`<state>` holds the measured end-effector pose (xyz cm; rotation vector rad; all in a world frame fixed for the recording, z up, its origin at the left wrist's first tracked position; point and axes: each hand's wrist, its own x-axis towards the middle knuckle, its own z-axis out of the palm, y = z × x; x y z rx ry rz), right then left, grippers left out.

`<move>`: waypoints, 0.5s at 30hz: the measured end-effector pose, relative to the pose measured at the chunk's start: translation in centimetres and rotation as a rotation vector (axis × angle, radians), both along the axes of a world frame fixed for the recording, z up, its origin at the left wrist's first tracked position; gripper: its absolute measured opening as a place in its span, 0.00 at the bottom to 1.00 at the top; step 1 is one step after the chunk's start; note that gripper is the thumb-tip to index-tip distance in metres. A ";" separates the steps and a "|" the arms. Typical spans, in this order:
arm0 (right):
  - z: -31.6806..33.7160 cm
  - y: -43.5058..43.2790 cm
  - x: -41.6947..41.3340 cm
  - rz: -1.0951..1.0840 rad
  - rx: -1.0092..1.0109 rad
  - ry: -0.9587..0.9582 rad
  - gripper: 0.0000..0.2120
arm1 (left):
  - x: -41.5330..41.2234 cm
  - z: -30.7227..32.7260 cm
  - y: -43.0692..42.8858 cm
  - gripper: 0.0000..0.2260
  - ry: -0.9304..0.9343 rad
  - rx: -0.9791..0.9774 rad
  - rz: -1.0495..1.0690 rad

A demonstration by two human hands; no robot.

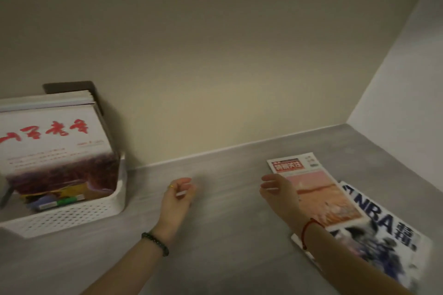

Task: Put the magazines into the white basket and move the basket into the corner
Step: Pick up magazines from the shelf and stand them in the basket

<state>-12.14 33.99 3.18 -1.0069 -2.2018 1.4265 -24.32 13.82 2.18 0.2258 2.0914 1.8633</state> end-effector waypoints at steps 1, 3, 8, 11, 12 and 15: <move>-0.1 1.9 1.6 -0.021 -0.014 -0.012 0.10 | 1.1 -0.3 2.0 0.07 -0.030 -0.016 -0.045; -0.5 5.5 4.7 -0.039 -0.007 -0.066 0.11 | 3.4 -1.0 5.9 0.09 -0.090 -0.051 -0.122; -2.1 12.5 10.6 -0.023 0.042 -0.218 0.15 | 8.4 -2.6 14.5 0.04 -0.293 -0.053 -0.213; -3.5 15.4 12.7 0.042 0.011 -0.311 0.22 | 10.2 -3.2 18.5 0.07 -0.353 -0.083 -0.256; -3.9 16.2 13.2 0.082 0.021 -0.345 0.24 | 10.5 -3.4 19.7 0.13 -0.372 -0.101 -0.260; -5.3 17.8 14.1 0.214 0.163 -0.462 0.25 | 11.4 -4.2 22.2 0.14 -0.492 0.020 -0.286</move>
